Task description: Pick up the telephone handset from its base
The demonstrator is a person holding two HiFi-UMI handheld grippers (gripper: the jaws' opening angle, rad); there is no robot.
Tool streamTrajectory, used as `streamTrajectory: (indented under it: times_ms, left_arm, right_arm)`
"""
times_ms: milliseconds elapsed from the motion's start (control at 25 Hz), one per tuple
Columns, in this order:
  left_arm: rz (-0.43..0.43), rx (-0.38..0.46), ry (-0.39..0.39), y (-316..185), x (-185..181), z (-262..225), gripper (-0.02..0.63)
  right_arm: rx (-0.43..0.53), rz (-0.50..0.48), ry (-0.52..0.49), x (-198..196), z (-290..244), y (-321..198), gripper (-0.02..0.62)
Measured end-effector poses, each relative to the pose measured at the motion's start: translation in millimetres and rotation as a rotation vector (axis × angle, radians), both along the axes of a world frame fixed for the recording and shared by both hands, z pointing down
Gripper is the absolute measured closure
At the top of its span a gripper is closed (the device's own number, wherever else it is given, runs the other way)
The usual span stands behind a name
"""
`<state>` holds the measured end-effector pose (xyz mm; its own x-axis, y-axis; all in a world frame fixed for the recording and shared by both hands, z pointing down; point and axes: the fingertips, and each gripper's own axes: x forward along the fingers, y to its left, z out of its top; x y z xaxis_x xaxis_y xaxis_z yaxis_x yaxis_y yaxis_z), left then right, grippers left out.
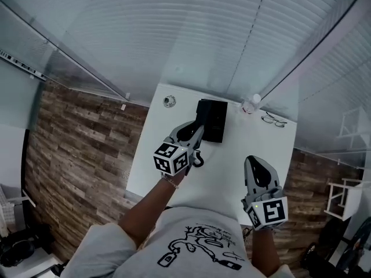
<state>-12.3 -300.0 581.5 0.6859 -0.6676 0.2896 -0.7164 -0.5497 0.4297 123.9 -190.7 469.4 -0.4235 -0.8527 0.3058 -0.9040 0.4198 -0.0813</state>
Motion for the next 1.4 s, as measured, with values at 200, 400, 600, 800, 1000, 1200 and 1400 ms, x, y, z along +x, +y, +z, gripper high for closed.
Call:
streamTrajectory:
  times_ms: [200, 400, 600, 800, 1000, 1200, 1400]
  left_arm:
    - [0.000, 0.073, 0.027, 23, -3, -47, 0.535]
    - [0.016, 0.139, 0.054, 46, -1, -89, 0.535]
    - [0.025, 0.194, 0.068, 67, -4, -122, 0.535]
    - [0.025, 0.236, 0.091, 84, -6, -152, 0.535]
    - [0.027, 0.283, 0.129, 102, -8, -207, 0.535]
    - [0.041, 0.336, 0.148, 116, -3, -242, 0.535]
    - [0.046, 0.370, 0.169, 126, 0, -268, 0.535]
  right_arm:
    - [0.044, -0.004, -0.003, -1, -18, 10, 0.583]
    - [0.075, -0.003, -0.008, -1, -37, 19, 0.583]
    - [0.103, -0.006, -0.006, -5, -55, 29, 0.583]
    - [0.132, -0.011, -0.011, -4, -73, 33, 0.583]
    - [0.167, -0.021, -0.008, -7, -116, 39, 0.583]
    - [0.193, -0.038, -0.010, -6, -137, 44, 0.583]
    - [0.200, -0.049, -0.001, -3, -151, 50, 0.583]
